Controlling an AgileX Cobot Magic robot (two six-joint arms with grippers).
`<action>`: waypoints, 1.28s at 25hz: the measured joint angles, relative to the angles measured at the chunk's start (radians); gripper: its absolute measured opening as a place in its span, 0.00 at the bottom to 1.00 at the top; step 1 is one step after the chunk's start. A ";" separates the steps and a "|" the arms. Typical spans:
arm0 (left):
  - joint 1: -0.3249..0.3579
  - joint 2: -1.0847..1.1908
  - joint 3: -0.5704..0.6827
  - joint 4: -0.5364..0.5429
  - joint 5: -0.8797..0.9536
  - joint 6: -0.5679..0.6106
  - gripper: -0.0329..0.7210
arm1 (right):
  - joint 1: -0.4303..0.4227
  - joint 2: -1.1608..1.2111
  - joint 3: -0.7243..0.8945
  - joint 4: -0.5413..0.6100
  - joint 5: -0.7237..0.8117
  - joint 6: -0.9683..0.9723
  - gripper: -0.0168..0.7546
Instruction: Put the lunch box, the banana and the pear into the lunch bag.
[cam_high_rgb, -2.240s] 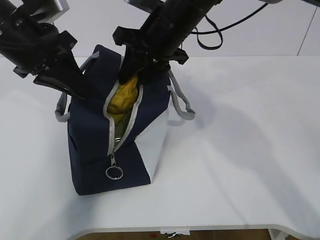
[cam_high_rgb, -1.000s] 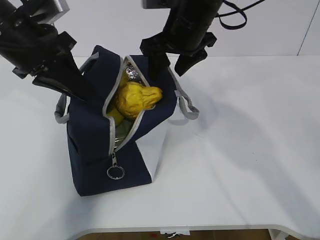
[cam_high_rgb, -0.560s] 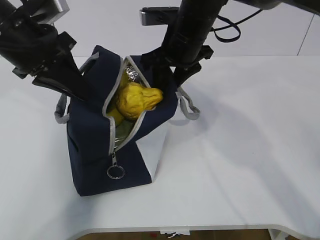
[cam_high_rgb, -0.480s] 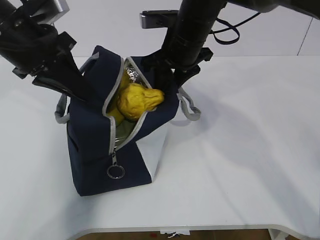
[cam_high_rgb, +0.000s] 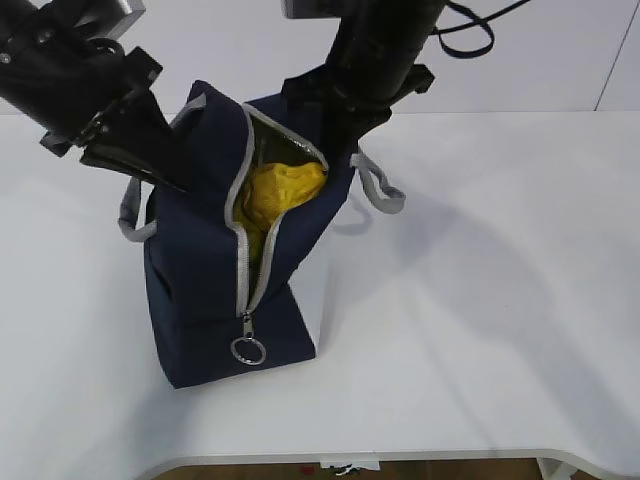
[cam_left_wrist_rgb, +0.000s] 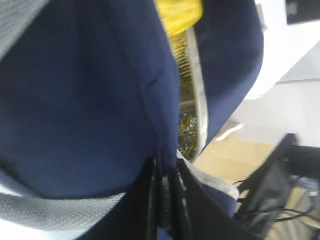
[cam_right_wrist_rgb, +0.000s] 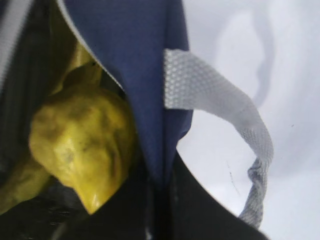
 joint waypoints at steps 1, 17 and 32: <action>-0.004 0.000 0.000 -0.021 0.000 0.000 0.06 | 0.000 -0.021 0.006 0.000 0.000 0.000 0.02; -0.105 0.035 0.000 -0.216 -0.133 0.080 0.06 | -0.016 -0.235 0.149 -0.148 0.027 0.071 0.02; -0.112 0.109 0.000 -0.341 -0.223 0.172 0.33 | -0.016 -0.178 0.149 -0.129 0.002 0.106 0.62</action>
